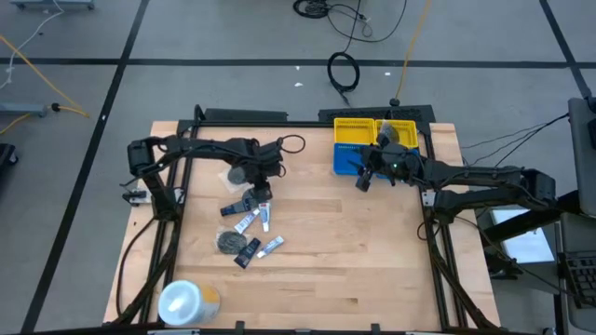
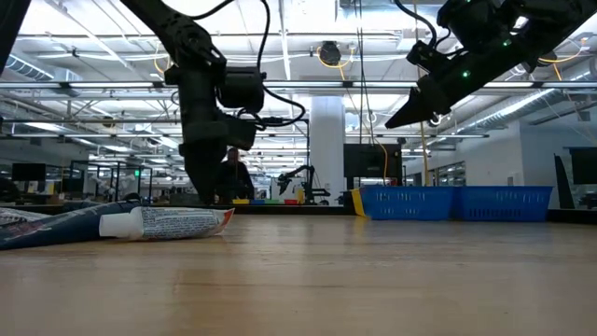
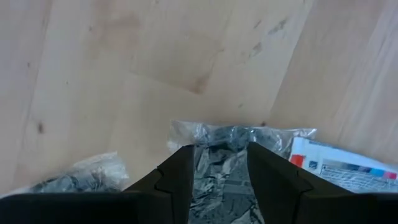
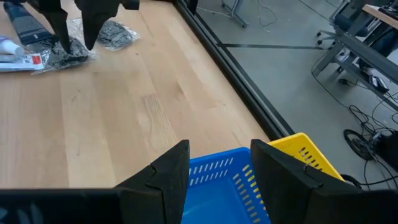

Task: Pick & Place Travel size toiletries
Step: Put the black hairbrush into the right yellow basket

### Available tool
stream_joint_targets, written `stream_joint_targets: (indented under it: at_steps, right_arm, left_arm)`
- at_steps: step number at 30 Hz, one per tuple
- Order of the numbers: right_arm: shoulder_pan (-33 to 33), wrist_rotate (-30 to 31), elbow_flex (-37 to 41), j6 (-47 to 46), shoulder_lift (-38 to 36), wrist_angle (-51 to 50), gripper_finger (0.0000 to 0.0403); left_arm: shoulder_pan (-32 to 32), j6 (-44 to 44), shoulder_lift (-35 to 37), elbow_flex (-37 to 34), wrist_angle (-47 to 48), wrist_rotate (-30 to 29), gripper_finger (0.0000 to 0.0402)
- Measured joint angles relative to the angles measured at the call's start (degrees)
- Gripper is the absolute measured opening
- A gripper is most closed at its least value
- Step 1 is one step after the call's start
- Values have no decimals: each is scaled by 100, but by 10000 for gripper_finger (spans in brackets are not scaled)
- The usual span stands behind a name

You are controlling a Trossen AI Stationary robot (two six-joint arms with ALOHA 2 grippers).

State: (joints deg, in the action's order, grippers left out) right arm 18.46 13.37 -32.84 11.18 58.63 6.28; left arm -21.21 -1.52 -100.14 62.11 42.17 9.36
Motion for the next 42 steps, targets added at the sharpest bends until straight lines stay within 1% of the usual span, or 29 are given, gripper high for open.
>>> stream_joint_targets:
  at_steps: [4,8,14,17,20,22,23,27,34,37,42]
  right_arm:
    - [-22,0,0,-2,0,0,162]
    - [-22,0,0,-2,0,-2,162]
    - [-20,1,0,-3,2,-4,162]
    - [-20,1,0,-4,2,-6,162]
    - [-20,0,0,-4,2,-7,162]
    - [-20,2,0,-4,2,-7,162]
    - [-20,0,0,-4,2,-7,162]
    - [-20,2,0,-4,2,-7,162]
    - [-20,2,0,-7,2,-7,162]
    - [-20,0,0,-63,2,-7,162]
    - [-17,-7,0,-321,2,44,162]
  left_arm:
    - [-62,-110,-98,0,-10,9,150]
    - [-74,-144,-348,2,-29,44,150]
    - [-83,-452,-682,31,-4,401,147]
    - [-79,-507,-702,31,-2,420,124]
    - [-76,-488,-627,24,3,385,68]
    - [-74,-488,-536,13,5,356,23]
    - [-76,-475,-484,-1,10,342,13]
    - [-43,-432,-185,-22,44,106,3]
    - [-1,-171,592,-17,-115,-331,0]
    - [37,34,949,-13,-336,-638,0]
    - [166,407,1535,-12,-968,-1378,0]
